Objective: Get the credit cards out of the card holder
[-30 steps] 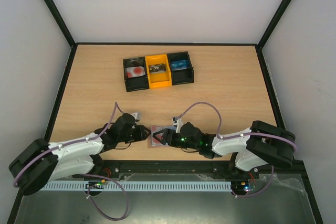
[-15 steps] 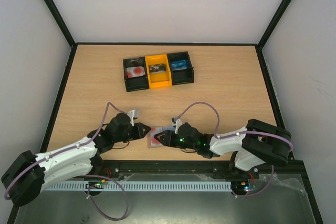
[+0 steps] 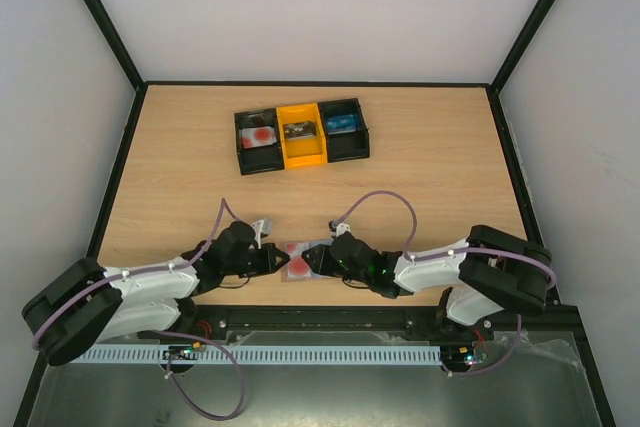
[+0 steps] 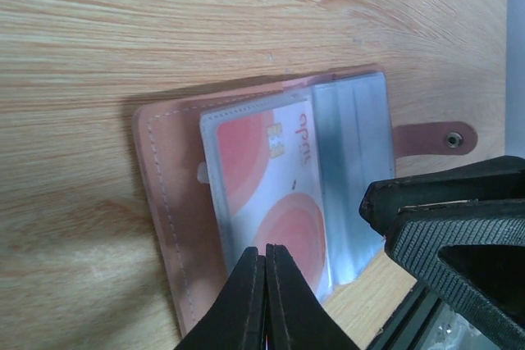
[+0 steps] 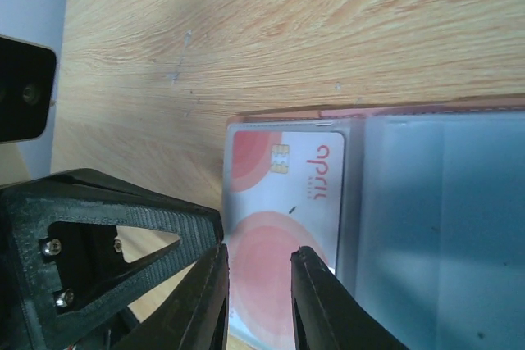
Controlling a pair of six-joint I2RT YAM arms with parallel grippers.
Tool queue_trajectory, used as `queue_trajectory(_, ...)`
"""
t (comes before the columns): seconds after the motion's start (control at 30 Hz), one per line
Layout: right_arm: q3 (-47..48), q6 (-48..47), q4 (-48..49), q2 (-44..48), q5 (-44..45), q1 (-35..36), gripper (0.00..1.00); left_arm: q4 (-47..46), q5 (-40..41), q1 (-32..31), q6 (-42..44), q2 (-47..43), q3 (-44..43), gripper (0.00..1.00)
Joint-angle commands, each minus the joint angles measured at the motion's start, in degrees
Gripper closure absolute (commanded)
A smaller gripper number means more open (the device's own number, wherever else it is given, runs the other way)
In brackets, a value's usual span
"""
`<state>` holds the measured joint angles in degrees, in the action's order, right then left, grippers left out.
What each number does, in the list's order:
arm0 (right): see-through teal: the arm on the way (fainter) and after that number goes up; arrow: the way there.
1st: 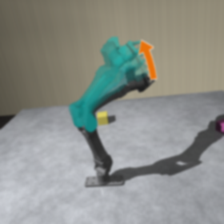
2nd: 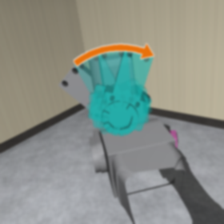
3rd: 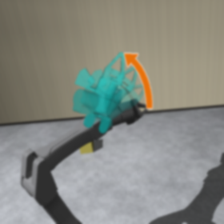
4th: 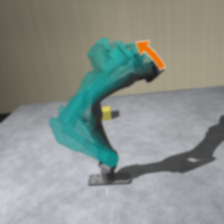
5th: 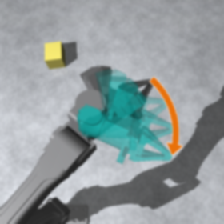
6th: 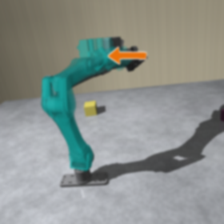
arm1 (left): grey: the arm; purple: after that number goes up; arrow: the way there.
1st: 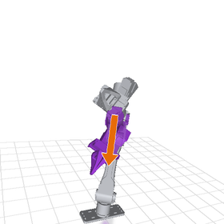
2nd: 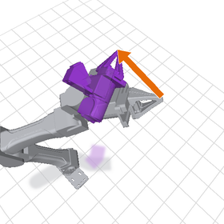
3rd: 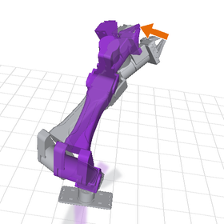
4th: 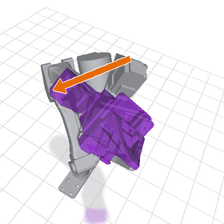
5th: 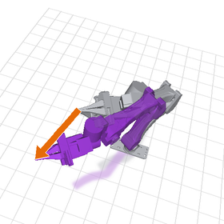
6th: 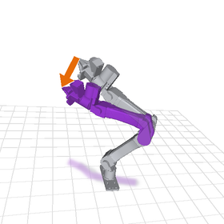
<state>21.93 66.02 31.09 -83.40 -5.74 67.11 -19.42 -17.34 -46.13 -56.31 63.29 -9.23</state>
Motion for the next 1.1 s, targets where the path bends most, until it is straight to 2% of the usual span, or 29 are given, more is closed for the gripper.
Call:
queue_trajectory(0.0,1.31,-0.62,-1.82,-2.31,2.47,0.16,0.78,0.68,2.22,-0.32,1.31,1.21,-0.19,0.97)
queue_trajectory(0.5,2.18,0.84,0.36,-6.71,0.92,0.12,0.81,1.33,3.52,-0.43,2.48,4.06,0.82,0.97)
queue_trajectory(0.87,-0.14,1.28,6.00,-6.15,-0.45,0.04,0.97,1.54,3.90,-0.39,2.37,4.03,0.71,0.97)
queue_trajectory(1.07,-2.47,1.86,8.96,-4.86,-0.47,-0.21,0.98,1.03,4.30,-0.42,2.27,4.79,0.90,0.97)
